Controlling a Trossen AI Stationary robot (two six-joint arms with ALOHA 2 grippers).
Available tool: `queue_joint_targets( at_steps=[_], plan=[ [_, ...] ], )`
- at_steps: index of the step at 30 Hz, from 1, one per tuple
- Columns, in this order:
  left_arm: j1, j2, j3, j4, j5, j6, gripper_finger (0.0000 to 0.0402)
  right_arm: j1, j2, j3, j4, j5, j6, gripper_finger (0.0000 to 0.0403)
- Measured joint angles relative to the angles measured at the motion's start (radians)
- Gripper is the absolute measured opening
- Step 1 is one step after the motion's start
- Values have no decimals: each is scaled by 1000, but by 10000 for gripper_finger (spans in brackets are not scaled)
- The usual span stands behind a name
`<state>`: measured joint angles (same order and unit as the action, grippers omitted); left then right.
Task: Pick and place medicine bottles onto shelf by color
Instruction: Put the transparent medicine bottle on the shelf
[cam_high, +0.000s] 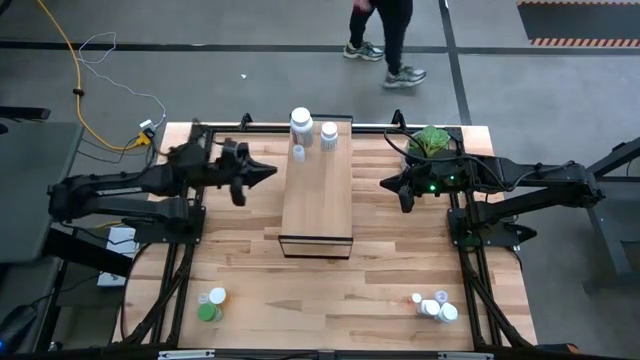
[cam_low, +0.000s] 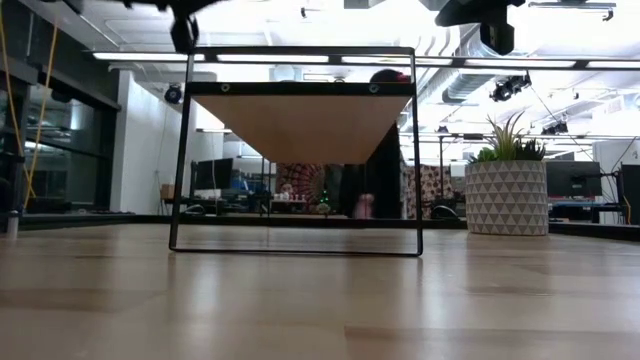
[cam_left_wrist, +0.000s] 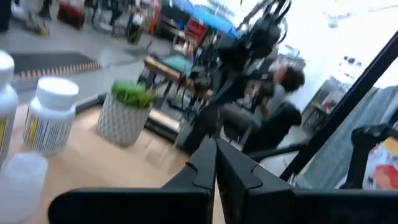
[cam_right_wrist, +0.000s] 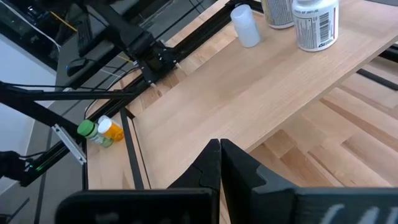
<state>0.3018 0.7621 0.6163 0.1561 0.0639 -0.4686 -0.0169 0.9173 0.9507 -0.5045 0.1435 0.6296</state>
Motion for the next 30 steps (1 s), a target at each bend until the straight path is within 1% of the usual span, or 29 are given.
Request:
queue_joint_targets(
  at_steps=[5,7,11,15,19,22,25,28,30],
  plan=[
    [-122,-39,0,0,-133,23,0,0,0,0,0,-2,-6,0],
    [-166,-39,0,2,-164,40,0,0,0,0,0,-2,-8,0],
    [-235,-28,0,22,-195,80,0,0,0,0,0,-37,-43,0],
    [-274,-24,0,36,-212,87,0,0,0,0,0,-68,-60,0],
    [-280,-23,0,35,-212,71,0,0,0,0,0,-77,-5,0],
    [-279,-23,0,34,-211,63,0,-7,0,0,-24,-143,83,6],
    [-279,-23,0,34,-211,61,0,6,0,0,-97,-237,186,34],
    [-279,-23,0,32,-211,61,0,65,0,0,-221,-303,287,83],
    [-279,-23,0,25,-211,61,0,123,0,0,-327,-326,365,123]
  ],
)
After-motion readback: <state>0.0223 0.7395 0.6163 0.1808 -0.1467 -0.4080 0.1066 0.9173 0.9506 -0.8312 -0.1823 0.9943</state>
